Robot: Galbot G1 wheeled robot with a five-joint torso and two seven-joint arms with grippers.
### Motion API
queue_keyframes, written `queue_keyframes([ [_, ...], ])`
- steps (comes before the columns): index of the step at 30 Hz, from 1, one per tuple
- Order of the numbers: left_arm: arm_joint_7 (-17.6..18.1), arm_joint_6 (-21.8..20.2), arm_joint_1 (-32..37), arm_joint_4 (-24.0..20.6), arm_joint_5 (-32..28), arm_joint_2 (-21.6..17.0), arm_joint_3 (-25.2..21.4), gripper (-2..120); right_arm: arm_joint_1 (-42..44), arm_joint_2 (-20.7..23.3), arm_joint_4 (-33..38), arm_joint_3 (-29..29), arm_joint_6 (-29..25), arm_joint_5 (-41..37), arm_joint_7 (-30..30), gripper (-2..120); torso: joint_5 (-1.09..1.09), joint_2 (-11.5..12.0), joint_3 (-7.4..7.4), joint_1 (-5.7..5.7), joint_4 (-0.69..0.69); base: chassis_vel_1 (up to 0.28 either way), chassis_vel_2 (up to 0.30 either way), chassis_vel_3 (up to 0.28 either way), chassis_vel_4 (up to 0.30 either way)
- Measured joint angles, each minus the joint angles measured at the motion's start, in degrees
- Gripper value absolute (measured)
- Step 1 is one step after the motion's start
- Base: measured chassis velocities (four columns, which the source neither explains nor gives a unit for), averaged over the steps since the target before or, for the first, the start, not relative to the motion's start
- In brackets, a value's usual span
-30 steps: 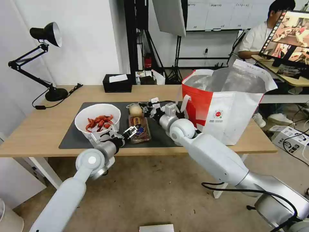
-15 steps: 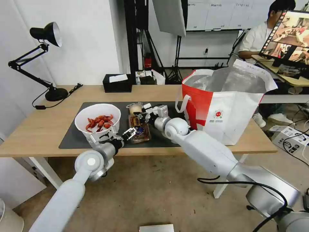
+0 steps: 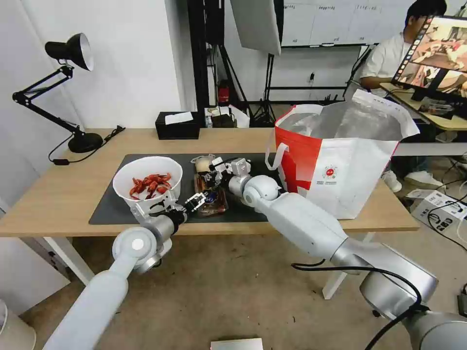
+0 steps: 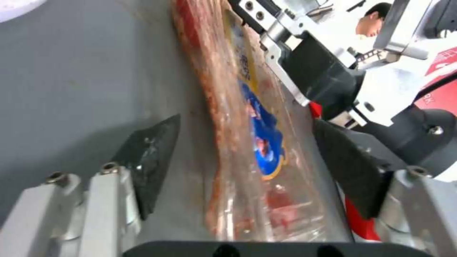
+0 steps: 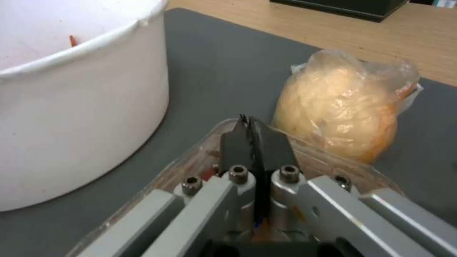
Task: Pick up the trash from the table and place it into the takeout bag.
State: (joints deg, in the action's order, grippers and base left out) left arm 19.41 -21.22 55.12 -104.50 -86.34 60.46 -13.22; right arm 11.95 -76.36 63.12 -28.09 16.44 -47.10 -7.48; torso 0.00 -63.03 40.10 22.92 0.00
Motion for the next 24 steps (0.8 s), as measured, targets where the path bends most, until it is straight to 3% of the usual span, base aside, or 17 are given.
queue_keyframes([
  [11,-0.03,0.04,0.22,-0.2,0.29,0.04,0.02,65,1.33,0.34,0.62,0.27,0.09,0.31,0.63,0,0.0,0.0,0.0,0.0,-0.01,0.0,0.0,0.0,0.0],
  [21,-0.03,0.04,0.43,-0.21,0.38,0.15,0.22,31,1.52,0.66,1.06,0.45,0.09,0.3,1.37,0,0.0,0.0,0.0,0.0,0.0,0.0,0.0,0.0,0.0],
  [24,-0.03,0.06,0.53,-0.21,0.43,0.27,0.32,15,1.65,0.92,1.41,0.49,0.11,0.28,1.57,0,0.01,0.0,0.0,0.0,0.0,0.0,0.0,0.0,0.0],
])
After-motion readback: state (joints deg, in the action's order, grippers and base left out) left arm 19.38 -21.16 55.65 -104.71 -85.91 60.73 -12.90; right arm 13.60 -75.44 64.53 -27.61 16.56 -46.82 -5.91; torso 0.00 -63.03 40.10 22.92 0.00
